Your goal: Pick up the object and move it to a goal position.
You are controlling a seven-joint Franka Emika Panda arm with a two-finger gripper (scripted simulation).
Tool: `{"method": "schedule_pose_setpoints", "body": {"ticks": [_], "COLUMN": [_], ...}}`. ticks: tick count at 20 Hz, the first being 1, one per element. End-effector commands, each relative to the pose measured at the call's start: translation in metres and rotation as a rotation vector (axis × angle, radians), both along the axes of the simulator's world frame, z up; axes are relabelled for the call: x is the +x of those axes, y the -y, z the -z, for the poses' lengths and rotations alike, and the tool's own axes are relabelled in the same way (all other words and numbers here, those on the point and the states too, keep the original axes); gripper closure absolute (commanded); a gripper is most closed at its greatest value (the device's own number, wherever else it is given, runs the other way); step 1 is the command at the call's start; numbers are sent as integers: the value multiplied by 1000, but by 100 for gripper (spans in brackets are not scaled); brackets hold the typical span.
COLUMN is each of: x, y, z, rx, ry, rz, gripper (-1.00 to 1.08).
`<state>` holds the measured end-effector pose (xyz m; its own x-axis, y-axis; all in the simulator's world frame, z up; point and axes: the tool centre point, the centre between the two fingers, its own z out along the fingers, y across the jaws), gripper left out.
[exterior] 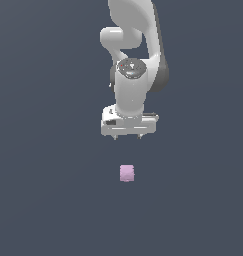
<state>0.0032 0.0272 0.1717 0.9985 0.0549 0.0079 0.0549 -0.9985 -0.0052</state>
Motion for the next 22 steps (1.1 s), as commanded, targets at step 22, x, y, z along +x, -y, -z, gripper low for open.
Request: {"method": "schedule_pose_setpoints", "body": {"ticks": [22], "x": [22], "y": [-33], "z": [2], "rx": [4], "ry": [20], "rz": [-62], "gripper": [-92]}}
